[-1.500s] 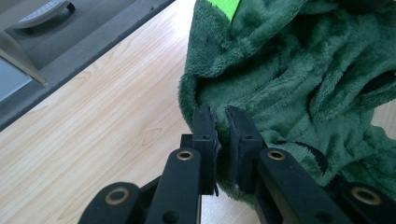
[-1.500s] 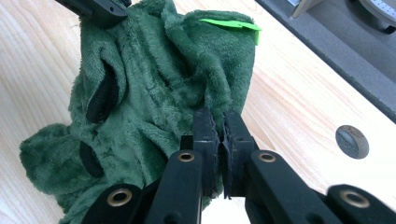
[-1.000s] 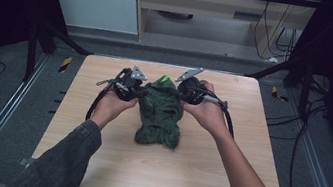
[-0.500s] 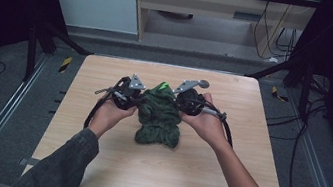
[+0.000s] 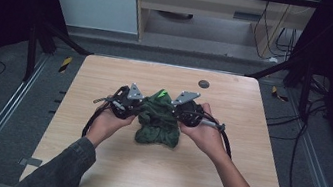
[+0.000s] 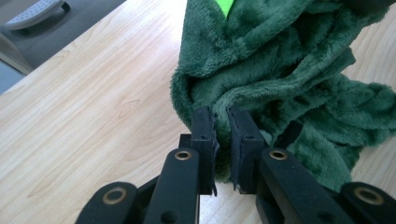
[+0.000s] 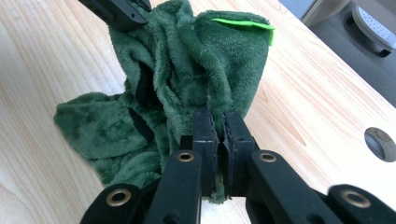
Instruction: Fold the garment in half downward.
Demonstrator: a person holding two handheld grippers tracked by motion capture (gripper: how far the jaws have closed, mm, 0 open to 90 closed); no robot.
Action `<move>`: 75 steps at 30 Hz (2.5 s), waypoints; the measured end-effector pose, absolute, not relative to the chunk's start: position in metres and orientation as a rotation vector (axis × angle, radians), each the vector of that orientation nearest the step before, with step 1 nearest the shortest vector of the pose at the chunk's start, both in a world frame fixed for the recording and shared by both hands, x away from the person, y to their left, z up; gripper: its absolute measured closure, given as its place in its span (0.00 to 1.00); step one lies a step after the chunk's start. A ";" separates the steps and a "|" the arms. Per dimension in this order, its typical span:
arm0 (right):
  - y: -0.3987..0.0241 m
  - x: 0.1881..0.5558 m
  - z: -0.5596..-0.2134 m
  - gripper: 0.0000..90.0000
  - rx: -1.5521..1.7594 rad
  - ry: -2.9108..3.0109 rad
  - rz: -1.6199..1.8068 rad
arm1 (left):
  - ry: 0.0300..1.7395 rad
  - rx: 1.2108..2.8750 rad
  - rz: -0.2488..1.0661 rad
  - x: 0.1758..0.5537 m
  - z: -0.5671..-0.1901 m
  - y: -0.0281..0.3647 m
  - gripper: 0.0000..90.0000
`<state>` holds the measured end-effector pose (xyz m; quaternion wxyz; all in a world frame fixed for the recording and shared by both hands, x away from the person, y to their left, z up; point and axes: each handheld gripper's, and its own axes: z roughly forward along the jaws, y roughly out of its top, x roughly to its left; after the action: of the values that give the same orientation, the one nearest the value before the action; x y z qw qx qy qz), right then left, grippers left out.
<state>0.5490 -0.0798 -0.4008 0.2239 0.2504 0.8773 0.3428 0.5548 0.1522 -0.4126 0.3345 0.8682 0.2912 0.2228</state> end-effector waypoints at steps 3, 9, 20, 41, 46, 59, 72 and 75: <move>-0.081 0.543 -0.406 0.95 0.689 2.415 0.951 | 0.754 2.274 0.583 0.550 -0.416 0.151 0.90; -0.084 0.532 -0.416 0.95 0.682 2.411 0.953 | 0.708 2.308 0.597 0.539 -0.420 0.147 0.90; -0.089 0.520 -0.427 0.94 0.675 2.414 0.971 | 0.709 2.298 0.589 0.528 -0.429 0.148 0.89; -0.098 0.504 -0.443 0.90 0.698 2.433 0.981 | 0.704 2.286 0.544 0.509 -0.450 0.146 0.85; -0.100 0.502 -0.447 0.90 0.703 2.435 0.978 | 0.707 2.274 0.535 0.505 -0.450 0.150 0.82; -0.104 0.496 -0.455 0.88 0.700 2.452 0.984 | 0.707 2.251 0.564 0.497 -0.440 0.161 0.72; -0.109 0.489 -0.462 0.86 0.701 2.461 0.988 | 0.711 2.210 0.593 0.504 -0.430 0.162 0.68; -0.109 0.489 -0.463 0.85 0.707 2.462 1.005 | 0.712 2.212 0.585 0.503 -0.431 0.161 0.68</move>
<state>0.4887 -0.1086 -0.4632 0.1938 0.2520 0.8778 0.3584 0.5030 0.1613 -0.4310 0.3641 0.8598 0.2766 0.2274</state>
